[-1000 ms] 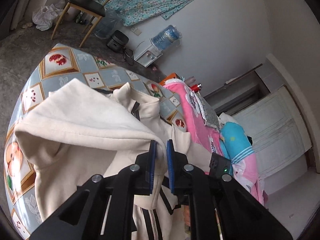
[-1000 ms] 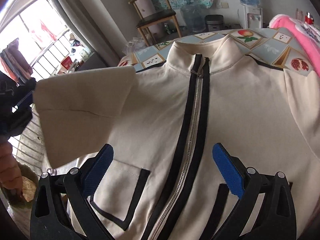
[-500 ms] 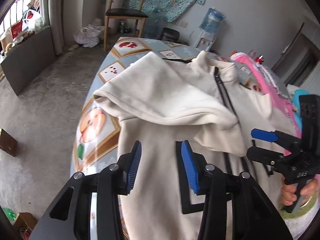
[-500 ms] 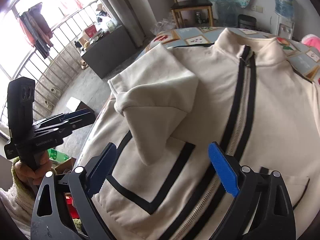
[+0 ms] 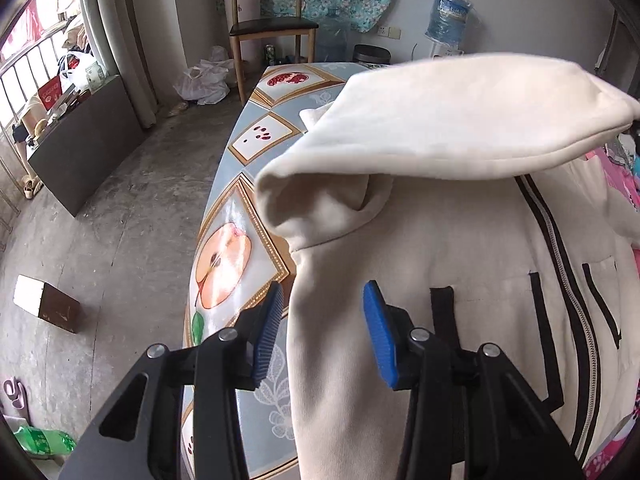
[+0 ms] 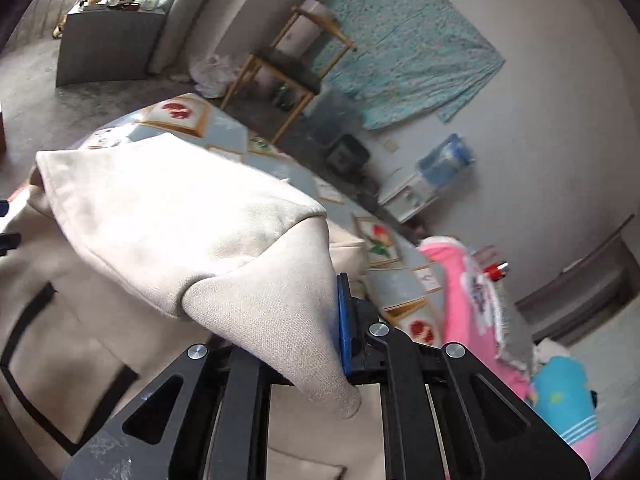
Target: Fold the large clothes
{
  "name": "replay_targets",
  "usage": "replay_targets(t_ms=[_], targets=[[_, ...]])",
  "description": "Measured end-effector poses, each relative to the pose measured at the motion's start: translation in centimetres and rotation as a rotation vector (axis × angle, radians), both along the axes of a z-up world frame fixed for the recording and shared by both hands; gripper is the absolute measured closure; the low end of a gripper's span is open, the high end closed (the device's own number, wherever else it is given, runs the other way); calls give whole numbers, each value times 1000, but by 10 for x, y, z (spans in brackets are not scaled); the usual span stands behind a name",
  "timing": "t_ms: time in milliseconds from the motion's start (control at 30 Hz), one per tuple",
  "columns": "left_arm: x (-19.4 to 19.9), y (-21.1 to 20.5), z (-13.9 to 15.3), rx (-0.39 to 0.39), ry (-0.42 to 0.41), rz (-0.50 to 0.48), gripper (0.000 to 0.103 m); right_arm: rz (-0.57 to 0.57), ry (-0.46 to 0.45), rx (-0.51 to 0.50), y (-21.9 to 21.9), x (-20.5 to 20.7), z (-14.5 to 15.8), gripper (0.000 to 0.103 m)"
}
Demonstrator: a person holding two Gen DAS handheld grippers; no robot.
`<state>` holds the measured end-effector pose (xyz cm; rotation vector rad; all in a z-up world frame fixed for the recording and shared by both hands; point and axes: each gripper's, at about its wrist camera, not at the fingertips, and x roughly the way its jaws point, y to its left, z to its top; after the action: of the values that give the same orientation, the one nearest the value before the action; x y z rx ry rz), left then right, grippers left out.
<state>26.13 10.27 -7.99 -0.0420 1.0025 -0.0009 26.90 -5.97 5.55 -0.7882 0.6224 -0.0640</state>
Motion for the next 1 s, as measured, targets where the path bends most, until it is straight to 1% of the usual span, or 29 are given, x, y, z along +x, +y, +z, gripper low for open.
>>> replay_targets(t_ms=[33,67,100,133,200,233,267,300,333,367,400,433,467,500,533,567,633,667,767,800,833,867,900,933,1000], targets=[[-1,0,3,3,1,-4,62,-17,-15,-28,-12,-3,-1,92],[-3,-1,2,4,2,-13,62,-31,-9,-46,-23,-5,-7,92],[-4,-2,2,5,4,-20,62,-47,17,-68,-36,-8,-20,92],[-5,-2,2,7,7,-25,62,-61,48,-92,-46,-11,-34,92],[-6,-2,0,7,21,-37,62,-95,128,-155,-73,-15,-77,92],[-7,-2,-1,2,28,-42,62,-117,171,-171,-86,-15,-96,92],[-9,-2,-2,-13,39,-49,62,-135,212,-157,-97,-17,-108,92],[-10,-1,-2,-20,41,-52,62,-152,268,-97,-109,-18,-115,92],[-12,-1,1,-24,41,-54,62,-163,309,-14,-119,-19,-115,91],[-15,0,7,-29,37,-59,62,-166,340,67,-127,-20,-111,86],[-16,2,12,-32,32,-60,62,-163,365,162,-136,-24,-102,74],[-17,3,18,-32,18,-60,62,-156,382,245,-143,-27,-92,69],[-20,4,27,-26,8,-58,62,-150,390,348,-155,-33,-80,58],[-19,6,31,-15,-1,-55,62,-147,404,437,-164,-37,-70,52],[-18,7,34,-1,-5,-51,62,-153,424,547,-178,-40,-61,52],[-15,9,32,17,-2,-46,62,-166,439,634,-187,-40,-55,52],[-7,10,24,35,22,-40,62,-213,473,818,-203,-37,-48,52],[-4,9,16,45,30,-37,62,-245,498,914,-211,-34,-50,52],[1,3,1,74,54,-33,63,-358,597,1159,-231,-16,-67,51],[2,2,-2,77,61,-31,64,-398,632,1265,-236,-12,-75,51],[2,0,-3,78,66,-29,65,-440,671,1402,-245,-11,-84,51],[0,0,-5,83,66,-26,65,-464,695,1509,-251,-10,-89,51],[0,-1,-3,85,65,-25,65,-482,707,1592,-256,-12,-92,51],[-2,-1,-2,87,63,-26,65,-496,706,1650,-259,-17,-93,51],[-2,-2,1,90,61,-26,65,-497,701,1718,-263,-24,-88,50]])
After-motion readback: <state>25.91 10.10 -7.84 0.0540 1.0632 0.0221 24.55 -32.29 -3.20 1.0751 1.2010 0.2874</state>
